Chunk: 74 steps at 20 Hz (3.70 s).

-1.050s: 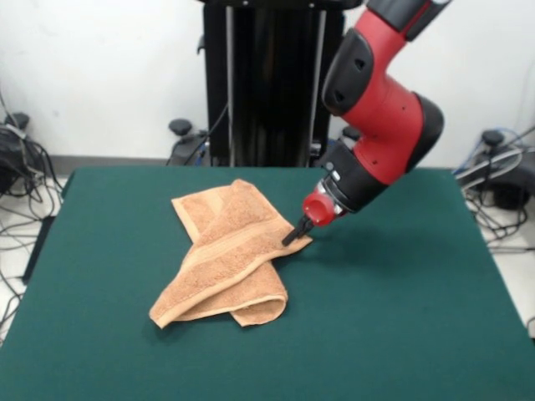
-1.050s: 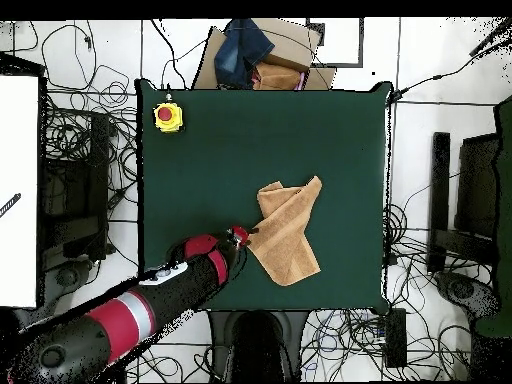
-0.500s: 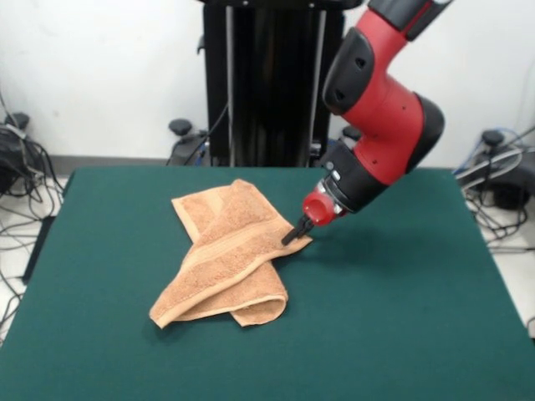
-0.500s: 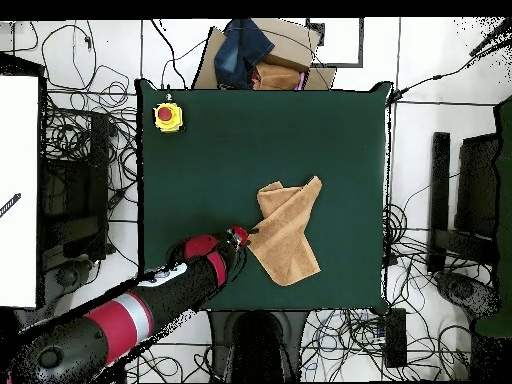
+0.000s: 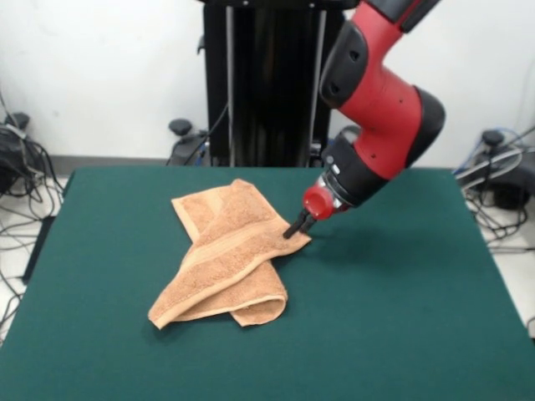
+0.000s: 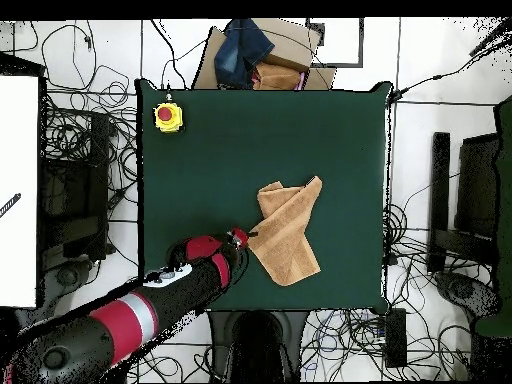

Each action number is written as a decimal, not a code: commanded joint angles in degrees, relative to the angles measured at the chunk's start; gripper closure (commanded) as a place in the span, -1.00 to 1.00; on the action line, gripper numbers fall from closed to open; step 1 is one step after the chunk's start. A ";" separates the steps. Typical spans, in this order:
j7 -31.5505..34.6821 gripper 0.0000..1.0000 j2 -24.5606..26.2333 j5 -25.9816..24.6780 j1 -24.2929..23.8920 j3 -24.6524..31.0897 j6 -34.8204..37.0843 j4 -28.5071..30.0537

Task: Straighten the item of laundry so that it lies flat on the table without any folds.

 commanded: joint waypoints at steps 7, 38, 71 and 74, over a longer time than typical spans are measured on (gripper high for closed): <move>12.81 -1.00 -4.64 -2.69 -4.13 11.97 8.34 3.12; 14.42 -1.00 4.99 -1.66 -4.03 13.40 -4.24 -3.53; 10.75 -1.00 8.37 -5.70 -7.39 7.63 -3.63 -11.95; 11.21 -1.00 8.02 -6.56 -7.60 7.51 -3.63 -11.91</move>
